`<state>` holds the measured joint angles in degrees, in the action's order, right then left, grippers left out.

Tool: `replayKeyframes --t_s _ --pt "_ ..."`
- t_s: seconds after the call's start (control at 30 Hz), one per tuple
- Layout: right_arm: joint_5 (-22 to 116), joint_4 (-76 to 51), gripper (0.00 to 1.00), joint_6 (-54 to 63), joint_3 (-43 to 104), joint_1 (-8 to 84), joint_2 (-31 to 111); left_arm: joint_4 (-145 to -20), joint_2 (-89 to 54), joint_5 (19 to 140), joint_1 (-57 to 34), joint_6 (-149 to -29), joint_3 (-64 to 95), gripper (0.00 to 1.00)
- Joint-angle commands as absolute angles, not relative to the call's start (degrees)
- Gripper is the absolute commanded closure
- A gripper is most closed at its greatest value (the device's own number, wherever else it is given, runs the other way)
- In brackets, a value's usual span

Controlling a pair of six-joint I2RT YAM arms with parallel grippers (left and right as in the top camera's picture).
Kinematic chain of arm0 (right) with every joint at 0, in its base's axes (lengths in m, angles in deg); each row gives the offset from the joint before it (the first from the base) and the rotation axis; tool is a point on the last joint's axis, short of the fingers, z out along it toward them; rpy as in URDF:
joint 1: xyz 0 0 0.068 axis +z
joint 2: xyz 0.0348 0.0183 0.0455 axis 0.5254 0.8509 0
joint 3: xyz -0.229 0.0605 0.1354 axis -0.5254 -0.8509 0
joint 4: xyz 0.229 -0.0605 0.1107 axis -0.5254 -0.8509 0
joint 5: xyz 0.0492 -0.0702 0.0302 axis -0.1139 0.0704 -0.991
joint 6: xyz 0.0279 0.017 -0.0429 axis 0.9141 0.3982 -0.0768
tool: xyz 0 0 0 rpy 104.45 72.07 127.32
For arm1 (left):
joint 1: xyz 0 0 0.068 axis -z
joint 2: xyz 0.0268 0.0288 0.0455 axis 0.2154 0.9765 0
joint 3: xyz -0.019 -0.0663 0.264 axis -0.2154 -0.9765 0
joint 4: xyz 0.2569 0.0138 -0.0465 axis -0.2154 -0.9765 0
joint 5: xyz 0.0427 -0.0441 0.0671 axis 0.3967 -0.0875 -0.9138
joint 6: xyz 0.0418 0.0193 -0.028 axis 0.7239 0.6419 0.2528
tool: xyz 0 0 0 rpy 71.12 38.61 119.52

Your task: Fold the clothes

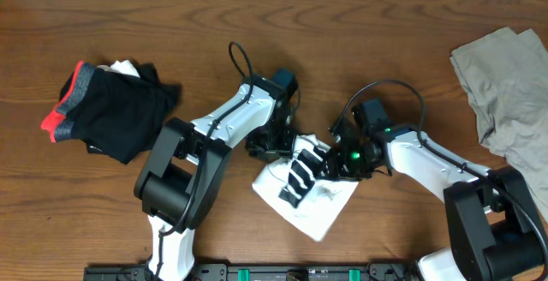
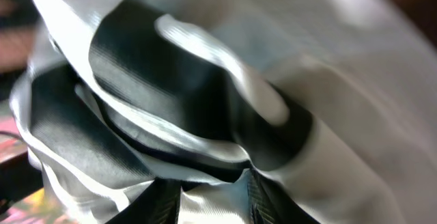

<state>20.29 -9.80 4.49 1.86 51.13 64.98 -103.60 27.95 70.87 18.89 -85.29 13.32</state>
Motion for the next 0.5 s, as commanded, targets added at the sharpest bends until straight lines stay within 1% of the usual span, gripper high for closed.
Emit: replayKeyframes --t_s 0.0,0.1,0.2,0.27,0.37,0.47 --pt "36.99 -6.63 0.67 0.45 2.78 48.34 66.60 -107.47 30.20 66.93 19.61 -84.05 12.36 0.51" --pt "37.25 -5.58 0.67 -2.06 4.83 47.11 66.60 -110.40 30.20 61.25 19.59 -84.18 12.36 0.59" --pt "37.84 -6.34 0.67 -4.01 7.04 46.70 66.60 -111.80 30.20 56.73 19.55 -87.28 12.36 0.60" --pt "37.89 -7.70 0.67 -5.25 8.28 46.74 66.60 -111.95 30.16 56.57 19.46 -87.76 12.36 0.61" --pt "37.93 -12.03 0.66 -7.29 10.71 46.76 66.49 -111.86 29.59 56.24 19.31 -87.74 12.39 0.65" --pt "38.08 -17.93 0.65 -7.53 14.58 46.74 65.81 -111.30 27.56 53.25 18.96 -87.78 12.67 0.65"
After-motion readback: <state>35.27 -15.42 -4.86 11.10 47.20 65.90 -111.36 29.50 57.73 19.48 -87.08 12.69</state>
